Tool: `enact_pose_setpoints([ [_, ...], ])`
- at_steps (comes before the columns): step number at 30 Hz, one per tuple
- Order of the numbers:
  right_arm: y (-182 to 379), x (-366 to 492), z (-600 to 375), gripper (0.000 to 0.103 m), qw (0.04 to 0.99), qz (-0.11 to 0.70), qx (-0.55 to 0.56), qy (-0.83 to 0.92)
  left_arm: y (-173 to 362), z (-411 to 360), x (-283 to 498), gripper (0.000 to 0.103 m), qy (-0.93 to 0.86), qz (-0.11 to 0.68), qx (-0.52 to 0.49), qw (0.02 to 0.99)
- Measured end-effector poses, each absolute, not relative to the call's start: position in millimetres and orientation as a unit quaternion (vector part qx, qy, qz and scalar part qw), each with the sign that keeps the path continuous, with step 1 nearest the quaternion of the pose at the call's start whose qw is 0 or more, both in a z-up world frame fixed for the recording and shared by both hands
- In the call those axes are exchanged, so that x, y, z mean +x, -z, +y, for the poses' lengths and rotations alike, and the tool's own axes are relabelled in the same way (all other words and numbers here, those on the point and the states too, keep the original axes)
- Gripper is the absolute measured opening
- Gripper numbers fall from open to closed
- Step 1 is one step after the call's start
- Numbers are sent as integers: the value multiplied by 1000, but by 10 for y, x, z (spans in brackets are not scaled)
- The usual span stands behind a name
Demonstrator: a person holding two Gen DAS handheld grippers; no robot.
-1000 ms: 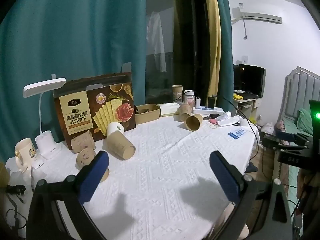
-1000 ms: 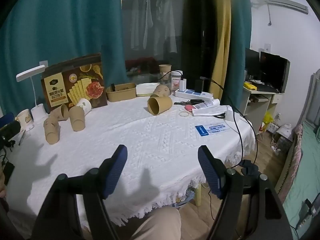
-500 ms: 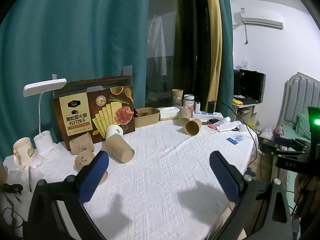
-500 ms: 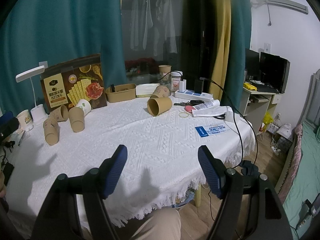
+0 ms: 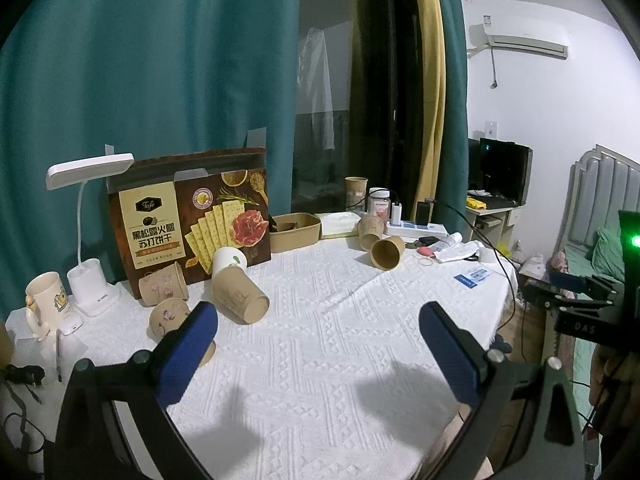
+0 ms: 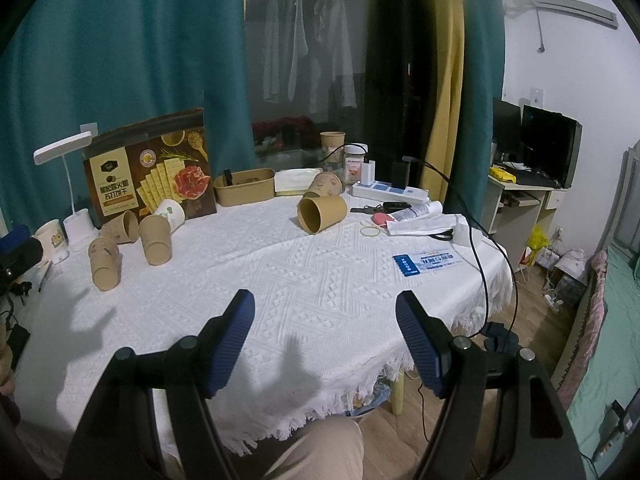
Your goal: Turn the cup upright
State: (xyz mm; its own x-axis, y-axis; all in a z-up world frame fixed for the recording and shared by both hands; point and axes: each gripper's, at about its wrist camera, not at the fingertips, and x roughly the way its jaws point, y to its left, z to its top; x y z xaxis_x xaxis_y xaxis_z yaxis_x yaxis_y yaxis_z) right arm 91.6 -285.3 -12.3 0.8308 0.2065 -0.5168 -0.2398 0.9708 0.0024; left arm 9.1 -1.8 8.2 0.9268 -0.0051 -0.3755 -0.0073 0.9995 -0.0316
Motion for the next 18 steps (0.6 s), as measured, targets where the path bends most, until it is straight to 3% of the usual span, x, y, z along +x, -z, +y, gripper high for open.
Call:
enact_pose_setpoints([
  [18,77,906,-2794,71,957,264,-35,-119,-53,-15,100,101,-3,188,-20,982],
])
